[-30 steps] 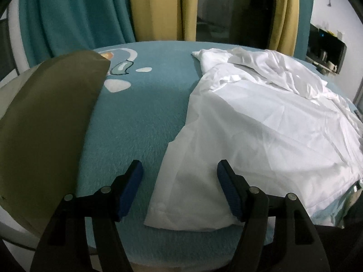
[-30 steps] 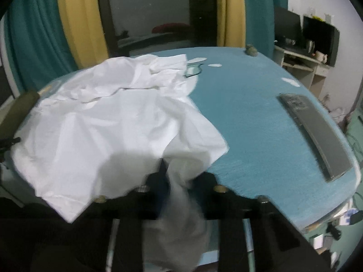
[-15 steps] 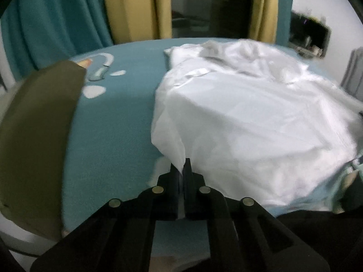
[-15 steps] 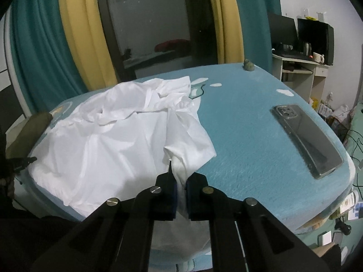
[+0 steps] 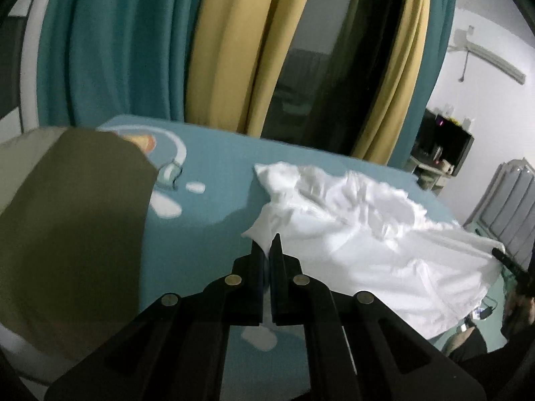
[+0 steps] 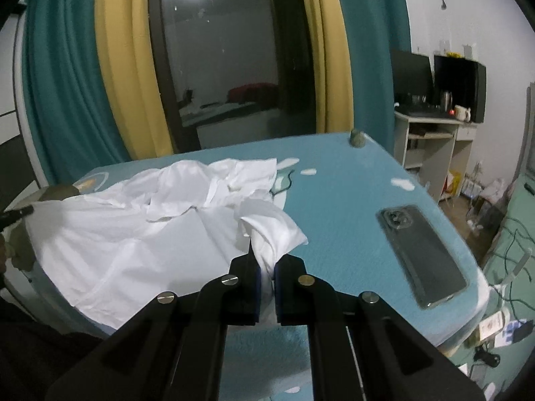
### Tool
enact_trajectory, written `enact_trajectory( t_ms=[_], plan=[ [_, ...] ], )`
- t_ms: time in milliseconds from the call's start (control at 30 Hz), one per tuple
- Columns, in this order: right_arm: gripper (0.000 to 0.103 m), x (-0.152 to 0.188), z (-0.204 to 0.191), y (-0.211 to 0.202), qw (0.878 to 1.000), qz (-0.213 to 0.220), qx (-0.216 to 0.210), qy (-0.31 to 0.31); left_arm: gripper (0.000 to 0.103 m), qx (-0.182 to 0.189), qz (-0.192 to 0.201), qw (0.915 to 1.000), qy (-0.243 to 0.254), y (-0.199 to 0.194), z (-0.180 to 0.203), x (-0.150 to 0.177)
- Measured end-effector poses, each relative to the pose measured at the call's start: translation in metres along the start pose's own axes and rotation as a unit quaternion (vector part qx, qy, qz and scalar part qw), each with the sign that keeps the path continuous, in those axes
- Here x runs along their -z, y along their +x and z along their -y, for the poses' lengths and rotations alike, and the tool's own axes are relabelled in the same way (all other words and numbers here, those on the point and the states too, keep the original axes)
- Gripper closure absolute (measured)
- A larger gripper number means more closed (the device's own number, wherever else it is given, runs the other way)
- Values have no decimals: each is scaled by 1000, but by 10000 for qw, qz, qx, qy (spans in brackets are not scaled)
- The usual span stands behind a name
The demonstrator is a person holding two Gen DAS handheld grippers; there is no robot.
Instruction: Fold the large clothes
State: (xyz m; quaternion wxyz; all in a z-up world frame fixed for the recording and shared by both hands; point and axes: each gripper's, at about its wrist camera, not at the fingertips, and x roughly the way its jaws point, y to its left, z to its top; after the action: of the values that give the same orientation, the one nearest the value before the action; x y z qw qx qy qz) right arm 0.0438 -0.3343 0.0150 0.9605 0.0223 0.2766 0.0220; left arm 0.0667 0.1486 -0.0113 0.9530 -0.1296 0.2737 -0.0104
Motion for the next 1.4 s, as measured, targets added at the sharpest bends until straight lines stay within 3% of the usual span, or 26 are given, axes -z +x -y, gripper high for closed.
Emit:
enact_trajectory(
  t_ms=[300, 500, 733, 1000, 1067, 1167, 1200, 1233, 1300, 1400],
  plan=[
    [97, -41, 8, 19, 9987, 425, 237, -144, 100, 110, 678, 9970, 344, 26, 4, -69],
    [97, -91, 12, 58, 9951, 782, 506, -328, 100, 13, 815, 9956, 451, 87, 9, -115],
    [97, -145, 21, 149, 9944, 637, 772, -340, 100, -270, 378, 9985, 296, 182, -2, -154],
    [96, -151, 51, 254, 9969, -224, 726, 193, 99, -615, -281, 9970, 390, 282, -17, -166],
    [95, -145, 57, 281, 9959, -528, 652, 344, 96, -765, -418, 9959, 240, 301, -24, -162],
    [92, -135, 60, 313, 9924, -1056, 497, 398, 69, -1013, -531, 9934, 119, 320, -31, -156],
    [86, -132, 59, 318, 9912, -1130, 557, 396, 57, -1071, -524, 9928, 106, 321, -34, -155],
    [81, -129, 58, 319, 9909, -1140, 614, 373, 52, -1142, -545, 9919, 89, 320, -37, -155],
    [64, -126, 61, 310, 9897, -1095, 854, 342, 51, -1199, -555, 9912, 47, 316, -43, -155],
    [56, -131, 71, 282, 9878, -828, 1209, 532, 49, -1297, -411, 9907, 23, 294, -48, -151]
  ],
)
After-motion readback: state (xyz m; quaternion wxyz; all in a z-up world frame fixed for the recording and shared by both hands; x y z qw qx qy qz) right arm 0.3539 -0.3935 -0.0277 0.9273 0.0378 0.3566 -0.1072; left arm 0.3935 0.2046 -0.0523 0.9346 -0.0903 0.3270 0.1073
